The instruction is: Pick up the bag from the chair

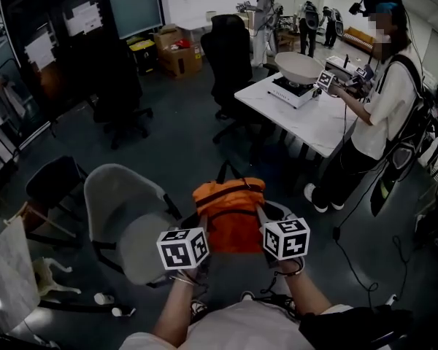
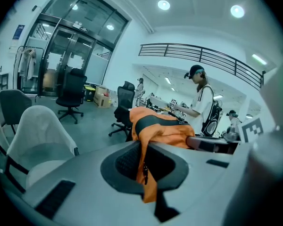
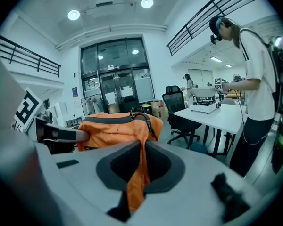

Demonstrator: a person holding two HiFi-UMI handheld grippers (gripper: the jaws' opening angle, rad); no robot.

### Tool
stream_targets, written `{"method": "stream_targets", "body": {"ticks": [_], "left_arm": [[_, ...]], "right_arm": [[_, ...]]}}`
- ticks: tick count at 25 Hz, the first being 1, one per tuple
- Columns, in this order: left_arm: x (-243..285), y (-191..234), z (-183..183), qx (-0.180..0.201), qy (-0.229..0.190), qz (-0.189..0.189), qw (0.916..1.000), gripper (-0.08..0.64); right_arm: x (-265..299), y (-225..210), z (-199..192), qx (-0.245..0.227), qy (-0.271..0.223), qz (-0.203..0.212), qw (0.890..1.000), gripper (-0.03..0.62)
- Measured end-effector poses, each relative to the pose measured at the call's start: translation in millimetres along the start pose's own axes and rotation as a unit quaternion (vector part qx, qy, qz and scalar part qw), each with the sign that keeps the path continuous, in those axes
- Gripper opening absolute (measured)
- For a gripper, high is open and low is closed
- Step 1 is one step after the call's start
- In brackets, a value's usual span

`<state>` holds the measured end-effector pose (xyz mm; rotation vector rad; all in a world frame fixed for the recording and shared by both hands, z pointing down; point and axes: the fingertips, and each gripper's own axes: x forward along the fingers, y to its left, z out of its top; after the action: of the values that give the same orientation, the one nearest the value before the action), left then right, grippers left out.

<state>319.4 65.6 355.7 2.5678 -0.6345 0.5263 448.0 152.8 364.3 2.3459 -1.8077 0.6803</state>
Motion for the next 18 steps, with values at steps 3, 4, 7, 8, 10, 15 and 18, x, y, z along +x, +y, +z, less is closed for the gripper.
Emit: {"method": "stream_targets", "body": {"ticks": [3, 4, 7, 8, 10, 15, 18], "left_arm": [[4, -5, 4, 0.009, 0.002, -0.006, 0.9999, 0.025], [5, -6, 4, 0.010, 0.002, -0.007, 0.9999, 0.025], [7, -8, 5, 0.014, 0.004, -0.010, 0.9998, 0.025], [7, -9, 5, 0.015, 0.004, -0.011, 0.9998, 0.025], [6, -9, 5, 0.016, 0.005, -0.012, 0.9998, 0.025], [3, -10, 1, 0.012, 0.007, -0.017, 0.9998, 0.025], [1, -9, 0, 0.010, 0.007, -0.019, 0.9998, 0.025]], "right_arm": [[-2, -6, 2, 0.009, -0.005, -0.006, 1.000, 0.043], [-2, -7, 2, 0.011, -0.007, -0.008, 1.000, 0.043], [-5, -9, 1, 0.004, -0.010, -0.017, 1.000, 0.043], [-6, -9, 1, 0.002, -0.011, -0.021, 1.000, 0.043], [-7, -8, 1, 0.001, -0.012, -0.025, 1.000, 0.043], [-13, -7, 1, -0.002, -0.012, -0.028, 1.000, 0.043], [-13, -5, 0, -0.007, -0.012, -0.029, 0.999, 0.043]]}}
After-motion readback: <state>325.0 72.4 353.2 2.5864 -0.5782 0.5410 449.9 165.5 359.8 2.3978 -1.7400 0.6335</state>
